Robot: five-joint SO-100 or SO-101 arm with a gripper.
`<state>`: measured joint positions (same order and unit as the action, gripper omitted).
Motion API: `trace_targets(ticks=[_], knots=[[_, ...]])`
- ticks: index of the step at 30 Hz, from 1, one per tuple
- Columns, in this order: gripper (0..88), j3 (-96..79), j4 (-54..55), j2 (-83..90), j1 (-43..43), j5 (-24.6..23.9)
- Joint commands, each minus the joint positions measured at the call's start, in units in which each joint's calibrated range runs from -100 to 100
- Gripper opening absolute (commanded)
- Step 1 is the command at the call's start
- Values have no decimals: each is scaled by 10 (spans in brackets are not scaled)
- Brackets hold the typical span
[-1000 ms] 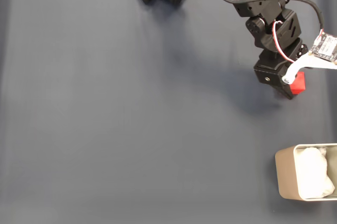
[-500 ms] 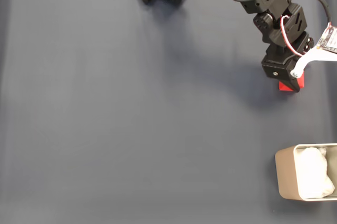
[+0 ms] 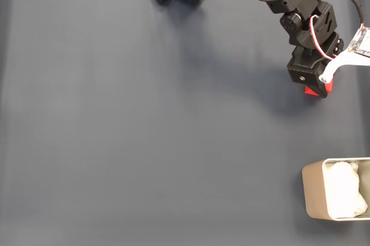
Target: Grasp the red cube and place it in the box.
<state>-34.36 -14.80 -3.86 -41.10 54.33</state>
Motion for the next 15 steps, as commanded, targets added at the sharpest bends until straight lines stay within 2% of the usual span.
trace_targets(ticks=[1, 15], knots=[[311, 26, -6, 26, -2, -3], [305, -33, -28, 81, 4, 14]])
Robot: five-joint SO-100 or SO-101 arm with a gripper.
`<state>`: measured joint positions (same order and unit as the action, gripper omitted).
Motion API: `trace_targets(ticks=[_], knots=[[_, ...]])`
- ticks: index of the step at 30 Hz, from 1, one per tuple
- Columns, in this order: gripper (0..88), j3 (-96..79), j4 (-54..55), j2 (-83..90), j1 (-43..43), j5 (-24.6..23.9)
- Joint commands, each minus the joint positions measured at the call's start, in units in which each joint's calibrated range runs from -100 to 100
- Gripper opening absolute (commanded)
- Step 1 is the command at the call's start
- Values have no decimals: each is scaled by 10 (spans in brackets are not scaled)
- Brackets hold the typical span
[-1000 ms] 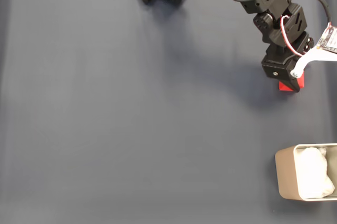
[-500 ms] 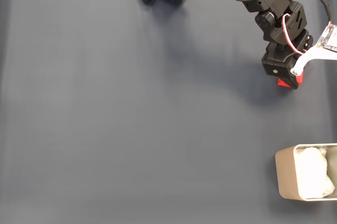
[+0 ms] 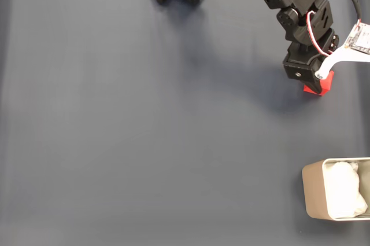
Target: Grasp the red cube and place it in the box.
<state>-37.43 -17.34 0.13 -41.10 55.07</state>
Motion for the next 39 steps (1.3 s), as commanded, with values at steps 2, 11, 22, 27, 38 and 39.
trace_targets(ticks=[2, 11, 22, 27, 38, 39], knots=[[305, -9, -4, 47, 5, 8], [301, -13, -6, 57, 8, 13], [258, -6, -11, 40, 11, 20], [256, -2, -15, 28, 11, 19], [257, 9, -16, 4, 12, 11], [257, 10, -16, 3, 12, 11]])
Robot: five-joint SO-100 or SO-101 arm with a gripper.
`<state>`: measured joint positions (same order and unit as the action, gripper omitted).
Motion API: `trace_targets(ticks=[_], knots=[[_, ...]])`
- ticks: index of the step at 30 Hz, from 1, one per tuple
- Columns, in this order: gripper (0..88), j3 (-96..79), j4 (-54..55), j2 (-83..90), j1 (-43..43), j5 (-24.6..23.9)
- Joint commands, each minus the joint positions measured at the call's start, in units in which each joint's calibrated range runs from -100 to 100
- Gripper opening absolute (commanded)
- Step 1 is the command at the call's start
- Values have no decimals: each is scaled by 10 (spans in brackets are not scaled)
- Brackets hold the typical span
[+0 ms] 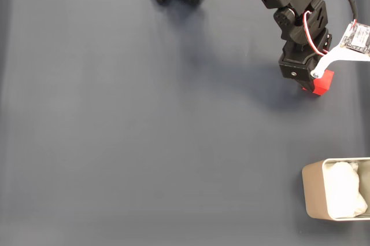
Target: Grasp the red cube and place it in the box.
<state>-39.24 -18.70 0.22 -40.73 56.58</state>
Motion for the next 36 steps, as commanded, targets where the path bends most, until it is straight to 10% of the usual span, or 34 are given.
trace_targets(ticks=[1, 36], knots=[[257, 29, -2, 0, 8, -4], [108, 89, -86, 73, 45, 2]])
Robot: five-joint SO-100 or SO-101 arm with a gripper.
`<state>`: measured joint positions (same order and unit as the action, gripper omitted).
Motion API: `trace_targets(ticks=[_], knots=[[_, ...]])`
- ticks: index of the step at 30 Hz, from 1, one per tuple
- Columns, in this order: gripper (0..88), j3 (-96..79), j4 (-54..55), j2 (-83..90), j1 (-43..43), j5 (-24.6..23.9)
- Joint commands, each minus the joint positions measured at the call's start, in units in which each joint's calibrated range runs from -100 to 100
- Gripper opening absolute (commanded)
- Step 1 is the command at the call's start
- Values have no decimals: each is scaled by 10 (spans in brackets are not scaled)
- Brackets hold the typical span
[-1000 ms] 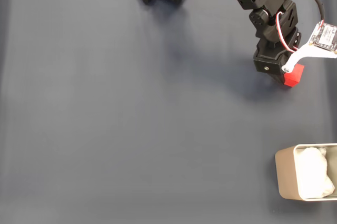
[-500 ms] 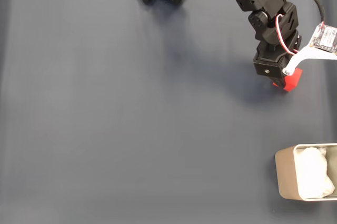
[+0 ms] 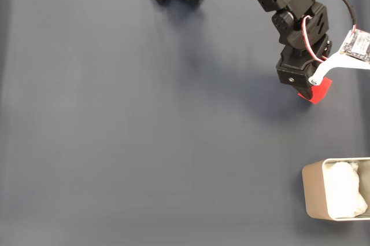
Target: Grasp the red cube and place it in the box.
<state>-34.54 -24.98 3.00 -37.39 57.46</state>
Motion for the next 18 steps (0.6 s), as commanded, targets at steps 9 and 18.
trace_targets(ticks=[9, 18], knots=[[98, 120, -72, 76, 34, -37], [88, 210, -104, 81, 54, -61]])
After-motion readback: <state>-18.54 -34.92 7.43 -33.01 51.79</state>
